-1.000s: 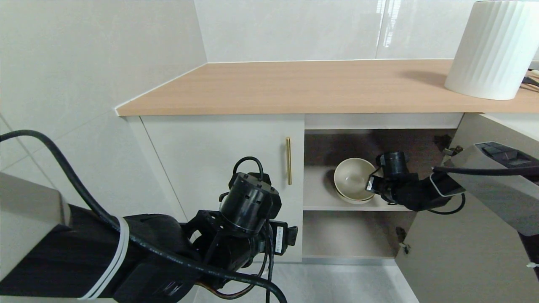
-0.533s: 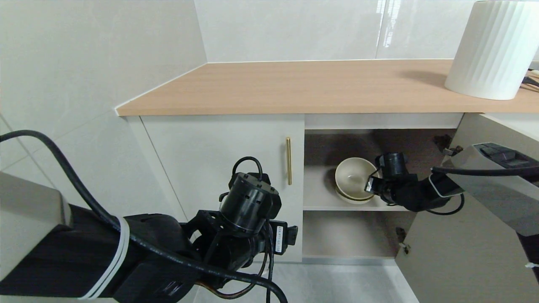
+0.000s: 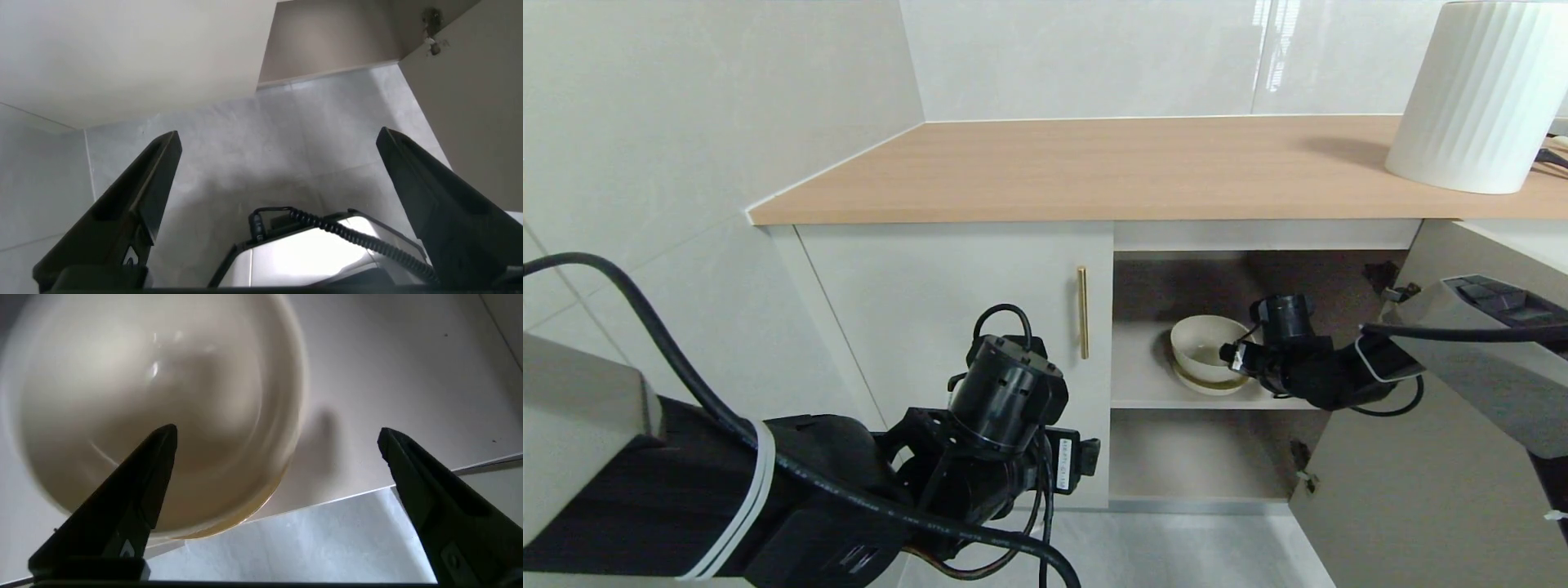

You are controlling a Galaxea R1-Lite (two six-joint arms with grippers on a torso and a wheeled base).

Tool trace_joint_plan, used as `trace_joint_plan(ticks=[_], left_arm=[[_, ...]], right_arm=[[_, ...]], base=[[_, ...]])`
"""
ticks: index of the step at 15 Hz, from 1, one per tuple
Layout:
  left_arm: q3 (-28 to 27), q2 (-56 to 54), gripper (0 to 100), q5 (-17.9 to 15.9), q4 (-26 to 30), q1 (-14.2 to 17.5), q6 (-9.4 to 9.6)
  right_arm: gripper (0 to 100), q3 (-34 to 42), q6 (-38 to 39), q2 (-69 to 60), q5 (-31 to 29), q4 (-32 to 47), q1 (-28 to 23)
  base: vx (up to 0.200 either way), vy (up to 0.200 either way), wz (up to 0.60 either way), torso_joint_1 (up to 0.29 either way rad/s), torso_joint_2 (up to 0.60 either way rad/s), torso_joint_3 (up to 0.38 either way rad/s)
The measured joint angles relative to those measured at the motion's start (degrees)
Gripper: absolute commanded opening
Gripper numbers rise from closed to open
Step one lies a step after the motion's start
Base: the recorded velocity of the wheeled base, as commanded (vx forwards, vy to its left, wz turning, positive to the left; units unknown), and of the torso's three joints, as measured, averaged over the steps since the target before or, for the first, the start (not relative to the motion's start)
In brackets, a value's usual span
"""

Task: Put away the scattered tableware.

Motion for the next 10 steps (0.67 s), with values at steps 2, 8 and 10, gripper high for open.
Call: trace_joint_plan(ticks=[2, 8, 10], left_arm=[[0.0, 0.0, 100, 0.0, 0.0, 0.3, -0.05], [0.0, -0.6, 100, -0.5, 0.1, 1.9, -0.82], [0.0, -1.8, 100, -0.6, 0.2, 3.4, -1.37]], right_arm=[[100, 0.1, 0.7, -0.7, 0.2, 1.6, 0.0], [100, 0.8, 6.2, -6.1, 8.7, 10.8, -0.2], [100, 3.9, 6.1, -9.7, 9.8, 11.5, -0.3]], base=[[0.000, 0.000, 0.00, 0.000, 0.00, 0.000], [0.000, 0.000, 0.00, 0.000, 0.00, 0.000], [0.000, 0.000, 0.00, 0.000, 0.00, 0.000]])
